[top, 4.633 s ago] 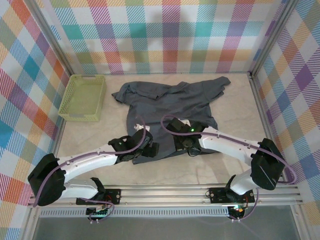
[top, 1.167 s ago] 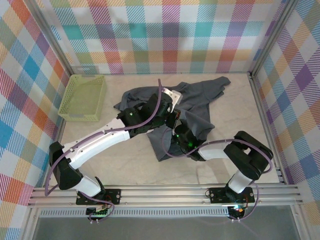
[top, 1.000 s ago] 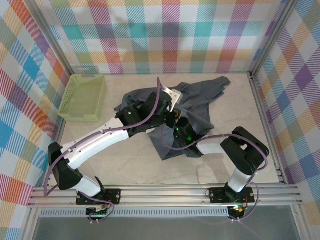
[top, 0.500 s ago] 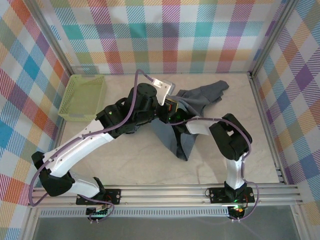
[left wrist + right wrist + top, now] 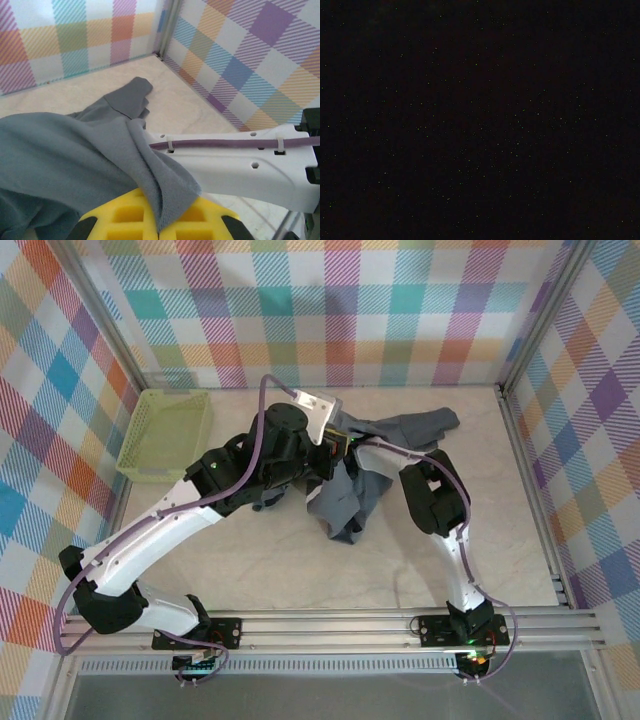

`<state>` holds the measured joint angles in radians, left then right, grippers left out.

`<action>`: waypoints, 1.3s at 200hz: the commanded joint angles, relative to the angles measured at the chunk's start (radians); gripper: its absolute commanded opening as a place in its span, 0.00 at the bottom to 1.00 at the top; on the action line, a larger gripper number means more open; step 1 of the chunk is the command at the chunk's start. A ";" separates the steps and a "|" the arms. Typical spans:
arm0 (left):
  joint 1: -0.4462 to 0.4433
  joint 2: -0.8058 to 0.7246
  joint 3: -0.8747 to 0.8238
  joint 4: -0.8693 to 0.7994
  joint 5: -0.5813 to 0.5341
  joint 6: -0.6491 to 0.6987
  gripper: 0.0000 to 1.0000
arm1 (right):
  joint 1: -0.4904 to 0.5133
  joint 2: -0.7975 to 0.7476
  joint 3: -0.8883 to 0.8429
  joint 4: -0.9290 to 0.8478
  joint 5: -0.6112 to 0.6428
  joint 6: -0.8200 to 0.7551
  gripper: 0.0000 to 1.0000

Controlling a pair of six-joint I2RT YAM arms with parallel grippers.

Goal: Fold the inside-out t-shirt

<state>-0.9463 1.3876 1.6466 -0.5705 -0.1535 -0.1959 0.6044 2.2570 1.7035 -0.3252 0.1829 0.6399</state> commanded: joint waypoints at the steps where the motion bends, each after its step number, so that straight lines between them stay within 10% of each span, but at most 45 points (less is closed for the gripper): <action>1: 0.005 -0.036 0.034 0.049 -0.038 -0.018 0.00 | 0.000 0.100 0.112 -0.278 0.030 0.061 0.94; 70: 0.005 -0.051 0.097 0.077 0.046 -0.061 0.00 | -0.002 0.331 0.511 -0.553 0.055 0.083 0.96; 105: 0.009 -0.051 0.120 0.044 -0.057 -0.046 0.00 | -0.002 0.351 0.556 -0.586 0.052 0.066 0.79; 183: 0.352 0.031 0.140 -0.107 -0.102 -0.176 0.00 | 0.025 -0.118 -0.123 -0.037 -0.053 -0.083 0.00; 260: 0.631 0.393 0.265 -0.242 -0.043 -0.211 0.00 | 0.108 -0.551 -0.670 0.461 -0.205 -0.228 0.00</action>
<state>-0.3557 1.6749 1.8526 -0.7300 -0.2173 -0.3836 0.7025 1.8469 1.1397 -0.1062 0.0563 0.4763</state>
